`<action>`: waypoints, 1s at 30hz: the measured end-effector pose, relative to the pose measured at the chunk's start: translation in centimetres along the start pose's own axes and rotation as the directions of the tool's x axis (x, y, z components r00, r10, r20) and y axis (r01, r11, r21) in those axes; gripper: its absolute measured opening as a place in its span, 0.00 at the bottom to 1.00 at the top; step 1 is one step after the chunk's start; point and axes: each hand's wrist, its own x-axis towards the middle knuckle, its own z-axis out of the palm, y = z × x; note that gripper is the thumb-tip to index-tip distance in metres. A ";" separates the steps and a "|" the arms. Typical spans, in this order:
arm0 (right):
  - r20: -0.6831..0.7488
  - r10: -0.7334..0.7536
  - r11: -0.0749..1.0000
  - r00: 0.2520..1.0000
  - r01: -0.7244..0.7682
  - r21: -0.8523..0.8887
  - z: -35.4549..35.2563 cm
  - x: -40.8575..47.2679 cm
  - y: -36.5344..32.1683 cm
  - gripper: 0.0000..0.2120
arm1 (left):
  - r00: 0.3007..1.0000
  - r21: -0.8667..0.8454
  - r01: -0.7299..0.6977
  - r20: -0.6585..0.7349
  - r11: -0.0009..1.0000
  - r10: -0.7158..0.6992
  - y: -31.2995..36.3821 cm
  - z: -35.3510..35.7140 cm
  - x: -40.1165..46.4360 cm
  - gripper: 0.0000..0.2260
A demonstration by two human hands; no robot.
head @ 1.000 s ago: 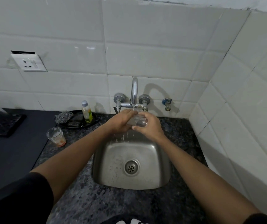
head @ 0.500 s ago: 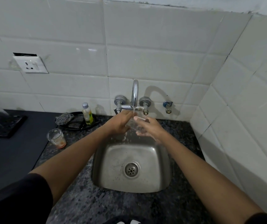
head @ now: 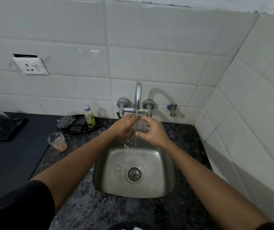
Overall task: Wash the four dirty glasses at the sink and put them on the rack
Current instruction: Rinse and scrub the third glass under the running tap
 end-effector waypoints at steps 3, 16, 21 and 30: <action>0.000 0.009 0.996 1.000 -0.009 0.084 0.4 -0.1 0.3 0.33 | 1.000 -0.009 0.022 0.011 1.000 -0.022 0.3 -0.4 0.3 0.22; 0.165 0.232 0.911 0.959 -0.274 0.309 -0.2 -0.2 -0.3 0.26 | 0.998 -0.018 0.054 -0.023 0.998 -0.054 0.2 0.1 0.4 0.21; -0.026 -0.058 0.997 0.998 0.057 -0.060 0.0 -0.4 0.2 0.31 | 0.996 -0.083 0.058 -0.070 0.995 -0.064 1.0 0.2 0.6 0.16; 0.055 0.099 0.990 0.994 -0.104 0.099 -0.4 -0.2 -0.6 0.27 | 0.995 -0.053 0.057 -0.079 0.997 -0.062 0.9 0.2 0.5 0.16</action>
